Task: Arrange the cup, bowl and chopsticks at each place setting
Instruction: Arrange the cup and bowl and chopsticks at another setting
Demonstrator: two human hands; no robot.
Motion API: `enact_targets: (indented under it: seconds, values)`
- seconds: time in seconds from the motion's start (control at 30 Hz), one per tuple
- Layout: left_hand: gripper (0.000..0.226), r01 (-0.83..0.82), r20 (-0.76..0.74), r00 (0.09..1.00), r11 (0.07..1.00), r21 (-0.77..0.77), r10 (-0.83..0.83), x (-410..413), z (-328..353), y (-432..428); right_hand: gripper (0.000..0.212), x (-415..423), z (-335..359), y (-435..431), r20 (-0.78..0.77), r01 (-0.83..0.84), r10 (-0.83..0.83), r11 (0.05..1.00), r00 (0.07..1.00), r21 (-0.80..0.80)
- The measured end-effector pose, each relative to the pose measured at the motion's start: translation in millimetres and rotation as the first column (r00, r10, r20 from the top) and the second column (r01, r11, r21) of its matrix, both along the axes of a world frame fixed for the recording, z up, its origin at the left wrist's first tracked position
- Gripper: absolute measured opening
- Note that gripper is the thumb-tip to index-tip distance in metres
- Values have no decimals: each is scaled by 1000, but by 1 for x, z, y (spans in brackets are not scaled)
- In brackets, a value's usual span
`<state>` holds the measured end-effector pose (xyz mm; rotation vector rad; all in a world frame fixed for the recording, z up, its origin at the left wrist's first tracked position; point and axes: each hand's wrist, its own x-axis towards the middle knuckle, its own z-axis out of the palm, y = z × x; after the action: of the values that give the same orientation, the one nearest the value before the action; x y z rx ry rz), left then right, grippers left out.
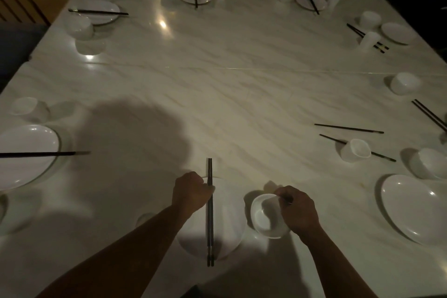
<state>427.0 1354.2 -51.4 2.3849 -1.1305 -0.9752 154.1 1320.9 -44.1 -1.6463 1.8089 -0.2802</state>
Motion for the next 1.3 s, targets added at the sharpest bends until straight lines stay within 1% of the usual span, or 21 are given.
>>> enact_targets:
  seconds: [0.1, 0.53, 0.83, 0.93, 1.1, 1.2, 1.3]
  values:
    - [36, 24, 32, 999, 1000, 0, -24, -7, -2, 0, 25, 0, -1, 0, -3, -2, 2, 1000, 1000, 1]
    - [24, 76, 93, 993, 997, 20, -78, -10, -4, -3, 22, -1, -5, 2, 11, 6, -6, 1000, 1000, -13]
    - [29, 78, 103, 992, 997, 5, -78, -9, -3, -3, 19, -1, -2, 1, 15, 7, -6, 1000, 1000, -15]
    - [29, 65, 92, 994, 998, -26, -62, -8, -2, -4, 17, -3, 0, 0, 13, 10, -10, 1000, 1000, -4]
    - [18, 91, 105, 991, 989, -112, -79, -10, 3, -17, 13, -16, 6, -2, -12, 34, -33, 999, 999, 21]
    - [20, 102, 96, 992, 980, -170, -86, -23, 10, -33, 15, -30, 15, -4, 5, 90, -90, 996, 996, 0]
    - [17, 112, 99, 991, 971, -213, -93, -50, 22, -52, 14, -55, 23, -15, 29, 90, -90, 996, 996, -13]
